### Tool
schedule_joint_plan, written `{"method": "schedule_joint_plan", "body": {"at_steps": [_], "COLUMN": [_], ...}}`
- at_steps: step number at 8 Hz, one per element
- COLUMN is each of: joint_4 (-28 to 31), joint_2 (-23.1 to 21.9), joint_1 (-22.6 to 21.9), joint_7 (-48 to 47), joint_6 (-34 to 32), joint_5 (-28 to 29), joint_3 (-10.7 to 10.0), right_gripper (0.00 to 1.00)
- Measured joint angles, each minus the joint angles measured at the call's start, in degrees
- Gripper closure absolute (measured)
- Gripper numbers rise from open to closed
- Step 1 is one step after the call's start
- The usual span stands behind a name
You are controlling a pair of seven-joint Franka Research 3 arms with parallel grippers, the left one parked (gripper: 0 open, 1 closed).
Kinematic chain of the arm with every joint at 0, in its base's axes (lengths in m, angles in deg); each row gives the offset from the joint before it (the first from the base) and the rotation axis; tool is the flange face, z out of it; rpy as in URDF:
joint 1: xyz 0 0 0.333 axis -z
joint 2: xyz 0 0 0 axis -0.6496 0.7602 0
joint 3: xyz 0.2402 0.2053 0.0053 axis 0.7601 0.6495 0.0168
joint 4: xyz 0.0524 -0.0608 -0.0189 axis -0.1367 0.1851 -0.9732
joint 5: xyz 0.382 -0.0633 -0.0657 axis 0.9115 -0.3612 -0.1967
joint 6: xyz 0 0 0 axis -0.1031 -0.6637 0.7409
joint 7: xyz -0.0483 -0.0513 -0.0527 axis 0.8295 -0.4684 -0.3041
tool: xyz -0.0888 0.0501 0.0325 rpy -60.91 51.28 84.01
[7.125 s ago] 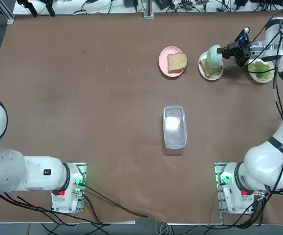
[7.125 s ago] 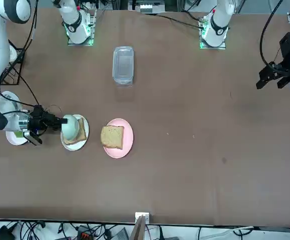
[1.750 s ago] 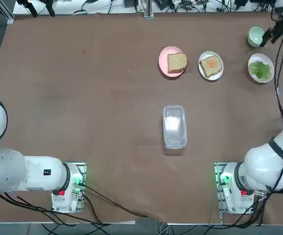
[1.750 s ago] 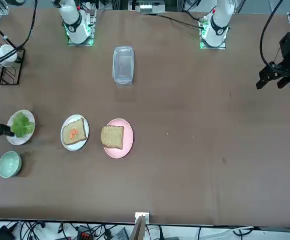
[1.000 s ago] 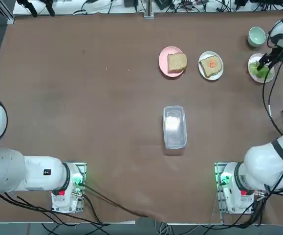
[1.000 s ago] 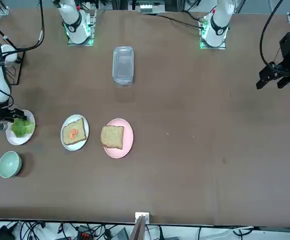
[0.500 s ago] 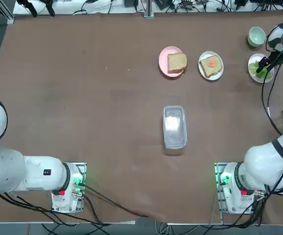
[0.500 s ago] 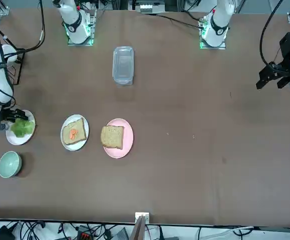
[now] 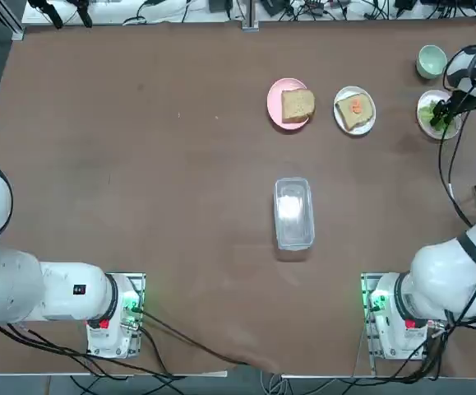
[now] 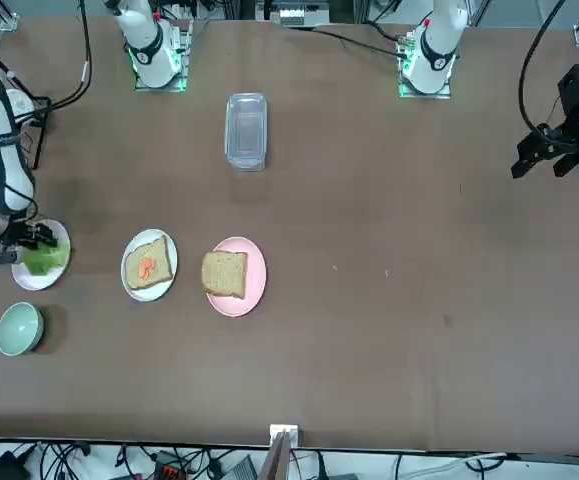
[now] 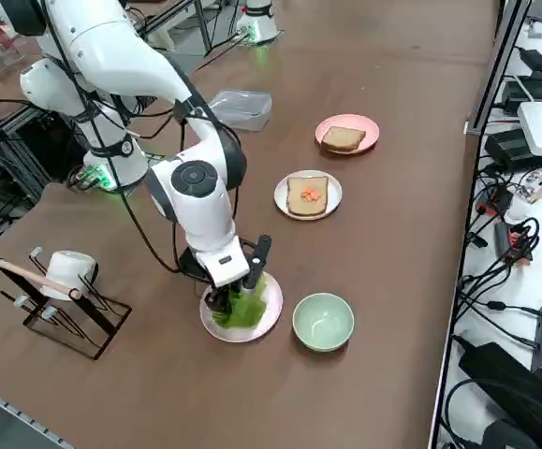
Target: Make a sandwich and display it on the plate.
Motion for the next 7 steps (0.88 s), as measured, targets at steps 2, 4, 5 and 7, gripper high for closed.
{"method": "schedule_joint_plan", "body": {"at_steps": [2,4,5,7], "joint_4": [-0.35,-1.09,-2.22,-6.24], "joint_2": [-0.27,-1.68,-2.92,-6.16], "joint_1": [0.28,0.41,0.38,0.12], "joint_7": [0.43,0.79,0.90,1.26], "joint_6": [0.07,-0.37,-2.42,-9.62], "joint_5": [-0.39,-0.41,-0.41,-0.42], "joint_3": [-0.07,-0.06,0.03,0.46], "right_gripper": [0.85,0.91,0.92,0.92]}}
